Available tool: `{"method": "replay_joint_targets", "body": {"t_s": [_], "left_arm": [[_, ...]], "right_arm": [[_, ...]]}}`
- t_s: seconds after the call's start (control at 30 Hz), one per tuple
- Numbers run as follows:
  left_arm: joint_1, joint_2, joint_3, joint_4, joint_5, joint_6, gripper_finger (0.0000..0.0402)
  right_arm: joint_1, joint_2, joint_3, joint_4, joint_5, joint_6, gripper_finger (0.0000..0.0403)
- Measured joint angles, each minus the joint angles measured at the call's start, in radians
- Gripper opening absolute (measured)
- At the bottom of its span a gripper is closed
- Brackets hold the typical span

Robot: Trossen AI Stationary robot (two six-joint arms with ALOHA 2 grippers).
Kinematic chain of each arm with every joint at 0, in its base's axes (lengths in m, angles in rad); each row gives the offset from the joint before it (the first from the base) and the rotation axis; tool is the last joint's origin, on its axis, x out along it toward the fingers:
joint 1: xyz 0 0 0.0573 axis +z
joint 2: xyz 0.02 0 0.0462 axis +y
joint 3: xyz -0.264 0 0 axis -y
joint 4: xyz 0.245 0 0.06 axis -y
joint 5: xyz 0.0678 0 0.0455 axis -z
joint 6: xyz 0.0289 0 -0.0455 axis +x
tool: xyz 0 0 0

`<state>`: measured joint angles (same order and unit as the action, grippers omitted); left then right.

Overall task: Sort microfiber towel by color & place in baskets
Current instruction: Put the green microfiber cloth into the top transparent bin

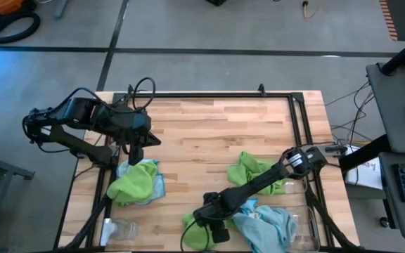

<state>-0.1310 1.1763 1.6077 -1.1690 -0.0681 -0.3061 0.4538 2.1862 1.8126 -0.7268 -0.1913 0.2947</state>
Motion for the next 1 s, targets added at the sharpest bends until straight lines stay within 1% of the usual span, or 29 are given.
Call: {"method": "replay_joint_targets", "body": {"t_s": [0.2, 0.43, 0.5, 0.7, 0.8, 0.87, 1.0], "left_arm": [[0.000, 0.000, 0.000, 0.000, 0.000, 0.001, 0.0000], [0.000, 0.000, 0.000, 0.000, 0.000, 0.001, 0.0000], [0.000, 0.000, 0.000, 0.000, 0.000, 0.001, 0.0000], [0.000, 0.000, 0.000, 0.001, 0.000, 0.001, 0.0000], [0.000, 0.000, 0.000, 0.001, 0.000, 0.001, 0.0000], [0.000, 0.000, 0.000, 0.001, 0.000, 0.001, 0.0000], [0.000, 0.000, 0.000, 0.001, 0.000, 0.001, 0.0000]], "right_arm": [[-0.002, 0.039, 0.000, 0.006, 0.001, -0.009, 0.0125], [-0.003, 0.047, 0.001, 0.008, -0.016, -0.017, 0.0119], [-0.003, 0.047, 0.000, 0.008, -0.016, -0.017, 0.0106], [-0.003, 0.047, 0.000, 0.008, -0.019, -0.016, 0.0044], [-0.005, 0.047, 0.001, 0.008, -0.020, -0.016, 0.0021], [-0.010, 0.042, 0.000, 0.003, -0.023, -0.015, 0.0013], [-0.028, 0.013, -0.002, -0.026, -0.021, 0.002, 0.0010]]}}
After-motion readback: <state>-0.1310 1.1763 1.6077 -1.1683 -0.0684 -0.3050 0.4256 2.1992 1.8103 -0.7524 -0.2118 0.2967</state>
